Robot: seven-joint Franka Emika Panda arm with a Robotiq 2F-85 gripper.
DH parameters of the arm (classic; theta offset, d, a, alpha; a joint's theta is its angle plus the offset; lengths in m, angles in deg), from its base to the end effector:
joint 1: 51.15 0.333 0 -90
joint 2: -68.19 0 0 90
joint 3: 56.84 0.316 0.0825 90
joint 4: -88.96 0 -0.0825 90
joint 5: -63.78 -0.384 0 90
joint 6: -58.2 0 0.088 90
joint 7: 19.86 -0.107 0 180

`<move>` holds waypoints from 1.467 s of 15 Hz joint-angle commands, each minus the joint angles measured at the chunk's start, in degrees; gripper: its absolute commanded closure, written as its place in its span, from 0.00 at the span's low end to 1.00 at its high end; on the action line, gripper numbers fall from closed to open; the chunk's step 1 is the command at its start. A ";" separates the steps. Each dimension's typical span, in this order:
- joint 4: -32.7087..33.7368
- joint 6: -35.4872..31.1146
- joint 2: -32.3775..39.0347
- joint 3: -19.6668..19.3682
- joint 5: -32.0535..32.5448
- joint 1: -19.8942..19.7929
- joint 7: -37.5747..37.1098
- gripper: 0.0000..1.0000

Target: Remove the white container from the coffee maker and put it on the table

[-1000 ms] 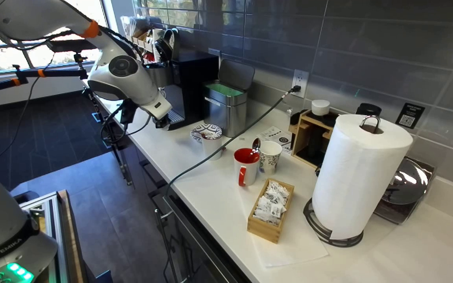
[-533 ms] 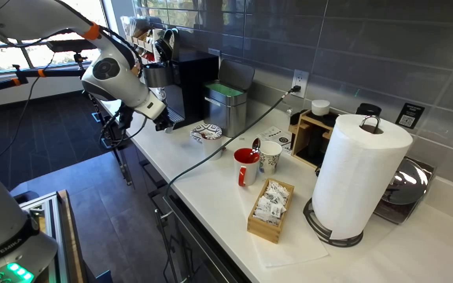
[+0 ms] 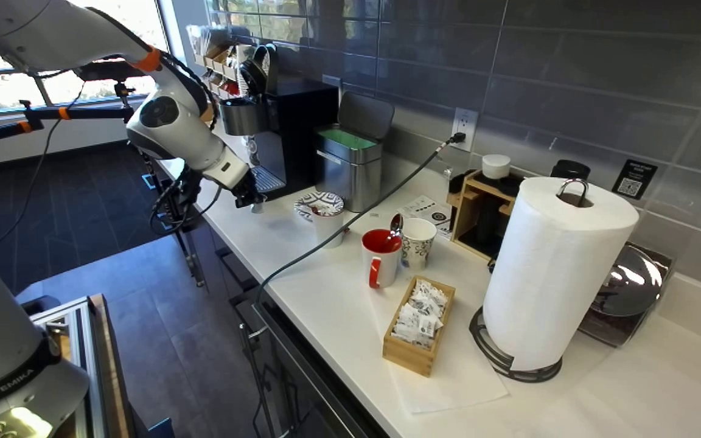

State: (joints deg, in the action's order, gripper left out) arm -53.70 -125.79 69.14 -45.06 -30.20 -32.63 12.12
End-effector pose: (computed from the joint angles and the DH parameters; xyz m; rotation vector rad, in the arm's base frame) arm 0.4246 0.1382 0.3023 -2.5440 0.7553 -0.6628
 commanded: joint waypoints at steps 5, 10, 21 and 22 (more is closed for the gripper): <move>7.24 -4.80 8.43 0.35 -3.72 0.99 3.55 0.99; 9.86 -5.88 12.93 -0.03 -2.72 1.16 2.68 0.99; 3.20 -2.62 7.23 -1.49 -1.16 -1.16 4.11 0.02; 1.37 -1.22 6.34 -1.30 -0.62 -1.70 3.96 0.00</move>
State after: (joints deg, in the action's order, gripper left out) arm -46.19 -130.77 80.58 -46.67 -31.43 -33.07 15.48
